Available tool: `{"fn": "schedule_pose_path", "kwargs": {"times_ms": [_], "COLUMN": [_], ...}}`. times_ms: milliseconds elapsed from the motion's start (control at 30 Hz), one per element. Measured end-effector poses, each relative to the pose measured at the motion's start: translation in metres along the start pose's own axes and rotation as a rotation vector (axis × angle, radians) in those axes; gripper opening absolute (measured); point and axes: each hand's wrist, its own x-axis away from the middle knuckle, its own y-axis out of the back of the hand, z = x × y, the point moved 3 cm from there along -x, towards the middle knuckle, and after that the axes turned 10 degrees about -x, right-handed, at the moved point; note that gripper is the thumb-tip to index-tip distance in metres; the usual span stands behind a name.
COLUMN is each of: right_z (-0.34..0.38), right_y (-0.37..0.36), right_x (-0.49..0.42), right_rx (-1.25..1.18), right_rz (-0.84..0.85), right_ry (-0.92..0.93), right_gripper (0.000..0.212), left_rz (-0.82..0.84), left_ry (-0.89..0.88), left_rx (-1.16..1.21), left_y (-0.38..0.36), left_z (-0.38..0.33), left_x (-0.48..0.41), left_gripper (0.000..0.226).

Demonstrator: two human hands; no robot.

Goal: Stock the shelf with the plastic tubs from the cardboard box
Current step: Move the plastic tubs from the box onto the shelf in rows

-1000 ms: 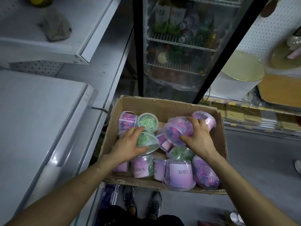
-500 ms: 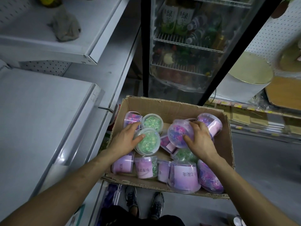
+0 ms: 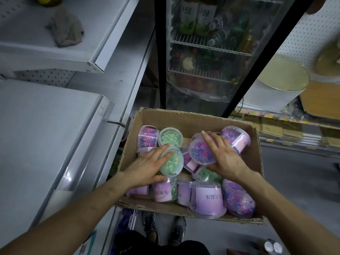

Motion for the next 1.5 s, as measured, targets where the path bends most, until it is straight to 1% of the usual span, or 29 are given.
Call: {"fn": "schedule_pose_path", "kwargs": {"times_ms": [100,300,400,500,567,667,933,1033,1100,1200,1367,1500], "right_z": [0.001,0.003,0.001,0.001,-0.001,-0.003,0.002,0.018,0.034,0.061,0.106,0.154], "right_y": [-0.001,-0.003,-0.001,-0.001,-0.002,-0.003,0.007,0.018,0.027,0.039,0.061,0.088], "right_x": [-0.006,-0.014,-0.017,-0.018,-0.017,-0.015,-0.014,-0.020,-0.025,-0.035,-0.055,-0.070], "right_rx": [0.065,0.146,0.147,0.124,0.095,0.042,-0.203,-0.329,-0.411,-0.506,-0.566,-0.587], "right_rz": [0.014,0.007,-0.008,-0.035,-0.059,-0.084,-0.171,-0.192,-0.192,-0.191,-0.107,-0.037], "right_ry": [-0.010,0.014,0.015,0.005,-0.001,-0.015,-0.037,-0.016,0.011,0.099,0.193,0.302], "right_gripper": [0.140,0.144,0.138,0.125,0.121,0.121,0.121,0.121,0.121,0.115,0.117,0.115], "left_rz": [-0.034,-0.045,-0.062,-0.100,-0.118,-0.162,-0.269,-0.361,-0.427,-0.522,-0.597,-0.664], "left_ry": [0.002,0.127,0.151,0.163,0.168,0.195,0.372,0.444,0.498,0.587,0.683,0.758], "left_rx": [-0.030,-0.115,-0.156,-0.143,-0.128,-0.070,0.127,0.224,0.263,0.325,0.349,0.331], "left_y": [-0.003,-0.005,-0.007,-0.006,-0.006,-0.003,0.023,0.043,0.059,0.086,0.136,0.172], "left_z": [-0.013,-0.033,-0.038,-0.036,-0.034,-0.032,-0.019,-0.011,-0.005,0.005,0.015,0.025], "left_x": [-0.010,-0.031,-0.038,-0.041,-0.039,-0.035,-0.012,0.006,0.022,0.052,0.105,0.157], "left_gripper": [0.110,0.118,0.116,0.114,0.117,0.118,0.122,0.118,0.116,0.114,0.123,0.122]}}
